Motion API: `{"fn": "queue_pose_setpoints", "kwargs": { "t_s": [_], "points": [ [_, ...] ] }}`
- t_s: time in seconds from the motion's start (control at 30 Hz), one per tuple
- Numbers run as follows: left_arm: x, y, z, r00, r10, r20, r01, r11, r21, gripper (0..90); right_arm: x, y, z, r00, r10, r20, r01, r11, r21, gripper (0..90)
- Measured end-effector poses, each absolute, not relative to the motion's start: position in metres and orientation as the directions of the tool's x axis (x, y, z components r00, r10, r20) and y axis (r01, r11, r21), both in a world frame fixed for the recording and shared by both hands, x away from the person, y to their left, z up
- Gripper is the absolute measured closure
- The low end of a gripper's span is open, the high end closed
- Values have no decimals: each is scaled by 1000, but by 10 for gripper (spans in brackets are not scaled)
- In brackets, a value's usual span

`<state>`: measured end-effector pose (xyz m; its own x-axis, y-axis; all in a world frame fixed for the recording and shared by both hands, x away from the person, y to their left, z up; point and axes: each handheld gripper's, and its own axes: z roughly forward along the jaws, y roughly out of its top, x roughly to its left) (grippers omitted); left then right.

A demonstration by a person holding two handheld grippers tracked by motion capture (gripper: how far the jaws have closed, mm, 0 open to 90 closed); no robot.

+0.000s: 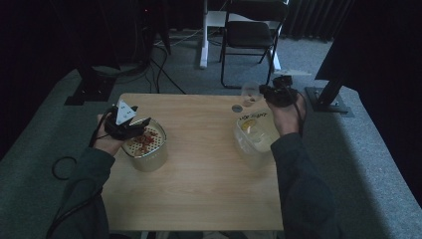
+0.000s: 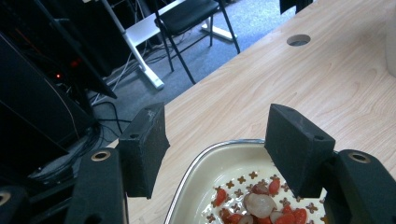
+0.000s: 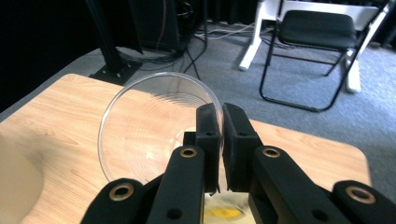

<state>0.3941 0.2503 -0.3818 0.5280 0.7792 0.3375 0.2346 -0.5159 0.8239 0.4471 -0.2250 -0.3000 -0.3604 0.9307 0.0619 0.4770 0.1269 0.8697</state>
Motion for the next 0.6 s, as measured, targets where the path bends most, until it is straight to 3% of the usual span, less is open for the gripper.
{"fn": "queue_pose_setpoints", "kwargs": {
  "t_s": [0.5,0.6],
  "points": [
    [397,246,-383,534,776,335,235,-517,823,389,426,-271,-314,-277,961,17,530,138,837,846],
    [397,246,-382,535,774,338,234,-521,821,389,424,-270,-313,-299,954,6,508,154,848,538]
  ]
}}
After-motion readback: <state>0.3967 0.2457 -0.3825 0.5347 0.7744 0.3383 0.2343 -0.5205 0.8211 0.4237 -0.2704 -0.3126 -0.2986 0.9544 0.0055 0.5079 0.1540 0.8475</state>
